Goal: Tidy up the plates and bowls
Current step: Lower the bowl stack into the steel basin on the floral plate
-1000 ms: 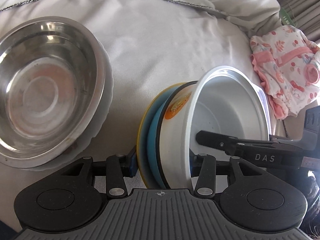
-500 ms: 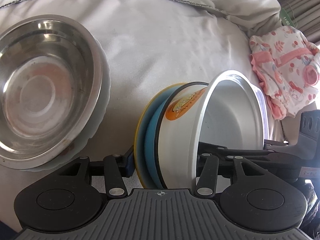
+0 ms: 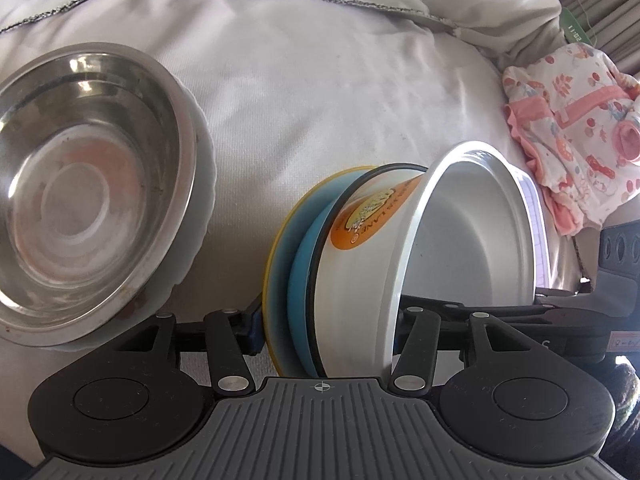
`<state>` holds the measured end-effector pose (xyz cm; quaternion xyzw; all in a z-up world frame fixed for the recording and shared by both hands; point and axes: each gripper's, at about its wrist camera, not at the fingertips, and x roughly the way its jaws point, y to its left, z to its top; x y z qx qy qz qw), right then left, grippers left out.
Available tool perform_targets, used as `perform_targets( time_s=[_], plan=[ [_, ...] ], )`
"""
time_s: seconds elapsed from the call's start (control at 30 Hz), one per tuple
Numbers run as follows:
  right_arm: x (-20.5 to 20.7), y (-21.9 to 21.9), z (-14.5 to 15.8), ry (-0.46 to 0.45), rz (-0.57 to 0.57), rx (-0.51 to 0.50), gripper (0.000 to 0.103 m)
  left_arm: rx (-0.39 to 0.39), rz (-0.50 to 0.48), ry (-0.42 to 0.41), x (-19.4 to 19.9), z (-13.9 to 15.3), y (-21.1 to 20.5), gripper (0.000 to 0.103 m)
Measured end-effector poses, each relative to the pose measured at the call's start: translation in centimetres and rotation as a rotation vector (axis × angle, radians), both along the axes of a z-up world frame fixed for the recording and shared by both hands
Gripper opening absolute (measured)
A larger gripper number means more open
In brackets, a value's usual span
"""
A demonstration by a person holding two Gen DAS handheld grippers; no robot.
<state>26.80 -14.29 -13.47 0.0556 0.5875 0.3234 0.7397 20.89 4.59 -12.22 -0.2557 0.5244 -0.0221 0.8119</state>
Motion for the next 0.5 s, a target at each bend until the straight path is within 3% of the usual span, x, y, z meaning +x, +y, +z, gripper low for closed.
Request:
perform_targets(
  time_s=[0.1,0.23,0.5],
  plan=[
    [0.28,0.34,-0.07,0.002,-0.003,0.003,0.069,-0.018,0.006,0.009,0.11,-0.15,0.25,0.057],
    [-0.01,0.62,0.08,0.014,0.011,0.016,0.060,-0.033,0.001,0.001,-0.20,-0.35,0.62,0.057],
    [0.27,0.13,-0.11,0.045,0.010,0.027,0.059,-0.012,-0.009,0.003,-0.16,-0.04,0.20,0.057]
  ],
)
